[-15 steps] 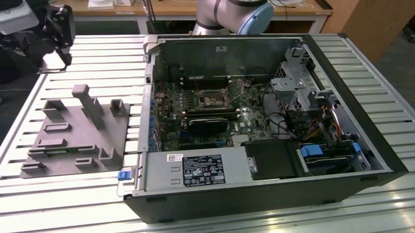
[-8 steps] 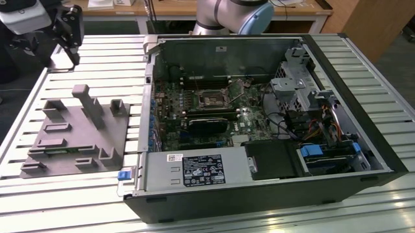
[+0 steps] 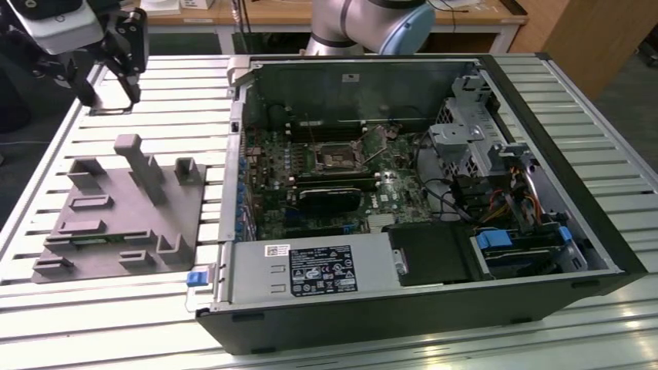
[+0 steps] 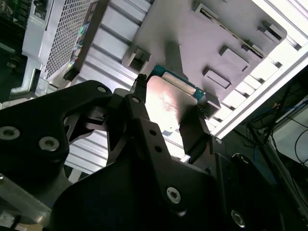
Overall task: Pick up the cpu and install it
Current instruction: 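Pick up the cpu and move it towards the insertion slot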
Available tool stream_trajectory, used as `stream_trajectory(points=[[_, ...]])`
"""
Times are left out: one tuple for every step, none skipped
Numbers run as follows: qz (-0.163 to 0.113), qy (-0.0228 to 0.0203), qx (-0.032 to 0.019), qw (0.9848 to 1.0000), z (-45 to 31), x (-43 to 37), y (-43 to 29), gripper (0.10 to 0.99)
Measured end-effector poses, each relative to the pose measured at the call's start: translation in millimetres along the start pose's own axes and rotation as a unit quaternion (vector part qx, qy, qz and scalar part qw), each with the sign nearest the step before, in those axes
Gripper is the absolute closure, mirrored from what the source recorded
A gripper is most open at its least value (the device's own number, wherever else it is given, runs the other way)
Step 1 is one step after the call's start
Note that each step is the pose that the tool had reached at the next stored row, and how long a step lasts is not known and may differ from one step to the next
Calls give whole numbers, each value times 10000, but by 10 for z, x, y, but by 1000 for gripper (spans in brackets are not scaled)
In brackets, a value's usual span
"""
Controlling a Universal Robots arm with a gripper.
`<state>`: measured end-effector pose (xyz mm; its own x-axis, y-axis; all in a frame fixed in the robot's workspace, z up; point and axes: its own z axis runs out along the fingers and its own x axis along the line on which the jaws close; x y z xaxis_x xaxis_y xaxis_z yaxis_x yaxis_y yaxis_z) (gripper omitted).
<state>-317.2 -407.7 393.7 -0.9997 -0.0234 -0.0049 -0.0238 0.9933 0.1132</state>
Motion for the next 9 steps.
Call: stream_trajectory(points=[[0, 0, -1, 10000, 0, -17, 0, 561], [0, 0, -1, 10000, 0, -32, -1, 561], [0, 0, -1, 10000, 0, -46, -1, 561], [0, 0, -2, 10000, 0, -61, -1, 561], [0, 0, -2, 10000, 0, -77, -2, 561], [0, 0, -3, 10000, 0, -91, -2, 561], [0, 0, -3, 10000, 0, -104, -2, 561], [0, 0, -4, 10000, 0, -116, -3, 561], [0, -1, -5, 10000, 1, -129, -3, 561]])
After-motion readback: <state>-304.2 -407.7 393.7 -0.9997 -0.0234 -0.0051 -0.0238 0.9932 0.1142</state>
